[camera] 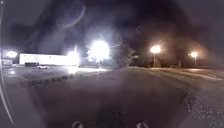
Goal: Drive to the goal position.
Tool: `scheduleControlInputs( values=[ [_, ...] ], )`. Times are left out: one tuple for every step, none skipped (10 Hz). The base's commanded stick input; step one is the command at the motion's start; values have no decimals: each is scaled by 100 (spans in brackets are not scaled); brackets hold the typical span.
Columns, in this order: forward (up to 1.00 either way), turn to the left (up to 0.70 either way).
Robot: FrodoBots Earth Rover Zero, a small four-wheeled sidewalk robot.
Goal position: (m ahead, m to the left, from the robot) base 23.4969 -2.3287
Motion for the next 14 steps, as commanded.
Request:
scheduleControlInputs(
  values=[
    [0, 0],
    [0, 0],
    [0, 0],
    [0, 0],
    [29, 0],
    [50, 0],
    [50, 0],
    [50, -7],
    [50, -8],
    [50, -18],
    [50, -31],
    [50, -41],
    [50, -50],
    [50, -50]
  ],
)
